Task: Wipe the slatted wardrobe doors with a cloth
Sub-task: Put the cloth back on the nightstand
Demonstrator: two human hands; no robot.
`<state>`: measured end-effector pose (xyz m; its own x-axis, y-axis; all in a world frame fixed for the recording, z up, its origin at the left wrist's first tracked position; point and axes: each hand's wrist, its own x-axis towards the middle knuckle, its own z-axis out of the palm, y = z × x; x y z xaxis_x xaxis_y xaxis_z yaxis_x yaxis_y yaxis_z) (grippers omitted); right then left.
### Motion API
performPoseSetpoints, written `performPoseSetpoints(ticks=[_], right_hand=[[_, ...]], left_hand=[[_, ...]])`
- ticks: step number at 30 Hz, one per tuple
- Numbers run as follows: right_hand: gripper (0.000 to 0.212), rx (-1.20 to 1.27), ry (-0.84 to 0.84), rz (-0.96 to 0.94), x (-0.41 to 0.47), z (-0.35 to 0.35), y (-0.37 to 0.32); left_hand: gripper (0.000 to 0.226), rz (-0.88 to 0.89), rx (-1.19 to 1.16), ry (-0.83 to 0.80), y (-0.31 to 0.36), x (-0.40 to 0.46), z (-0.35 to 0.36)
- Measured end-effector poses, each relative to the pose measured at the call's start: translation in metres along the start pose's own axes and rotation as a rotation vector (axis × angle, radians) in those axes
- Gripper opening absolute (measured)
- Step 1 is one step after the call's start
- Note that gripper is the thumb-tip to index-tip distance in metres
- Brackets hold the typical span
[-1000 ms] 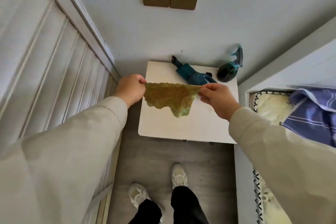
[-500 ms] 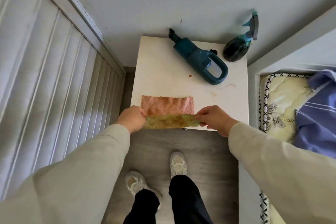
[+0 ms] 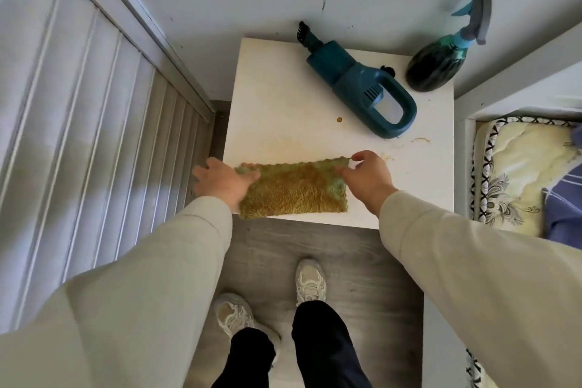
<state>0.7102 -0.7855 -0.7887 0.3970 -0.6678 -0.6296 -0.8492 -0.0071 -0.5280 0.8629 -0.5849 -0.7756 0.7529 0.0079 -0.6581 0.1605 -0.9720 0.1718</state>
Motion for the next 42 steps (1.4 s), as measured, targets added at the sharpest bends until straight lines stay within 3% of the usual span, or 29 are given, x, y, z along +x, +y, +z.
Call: performPoseSetpoints(ticks=[3,7,10,17,22,25,27,30,34,39,42], right_hand=[[0.042,0.027,-0.019,0.017,-0.006,0.007,0.005],[0.032,-0.039,-0.229,-0.04,-0.01,0.021,0.009],[0.025,0.007,-0.286,-0.031,-0.01,0.02,0.007],[0.01,0.059,-0.278,0.062,-0.016,-0.007,0.008],[0.012,0.102,-0.3,0.103,-0.016,-0.017,0.014],[0.013,0.128,-0.305,0.125,-0.016,-0.017,0.023],[0.012,0.141,-0.309,0.128,-0.017,-0.018,0.026],[0.013,0.164,-0.301,0.137,-0.017,-0.028,0.023],[0.015,0.176,-0.29,0.142,-0.017,-0.05,0.011],[0.02,0.166,-0.289,0.16,-0.014,-0.072,0.003],[0.035,0.204,-0.252,0.156,-0.008,-0.081,-0.005]], left_hand=[[0.104,-0.141,-0.033,-0.124,-0.022,0.0,0.011],[0.053,-0.376,-0.416,-0.353,-0.044,0.0,0.02],[0.023,-0.412,-0.452,-0.349,-0.045,0.0,0.019],[0.064,-0.313,-0.367,-0.399,-0.026,-0.014,0.001],[0.047,-0.463,-0.447,-0.414,-0.015,-0.012,0.017],[0.06,-0.473,-0.482,-0.381,-0.016,-0.008,0.028],[0.064,-0.414,-0.443,-0.308,-0.015,-0.005,0.032],[0.036,-0.162,-0.373,-0.188,0.016,-0.026,0.025],[0.028,0.151,-0.327,-0.31,0.071,-0.061,0.03],[0.029,0.068,-0.214,-0.56,0.107,-0.086,0.045],[0.023,0.134,-0.193,-0.444,0.12,-0.07,0.033]])
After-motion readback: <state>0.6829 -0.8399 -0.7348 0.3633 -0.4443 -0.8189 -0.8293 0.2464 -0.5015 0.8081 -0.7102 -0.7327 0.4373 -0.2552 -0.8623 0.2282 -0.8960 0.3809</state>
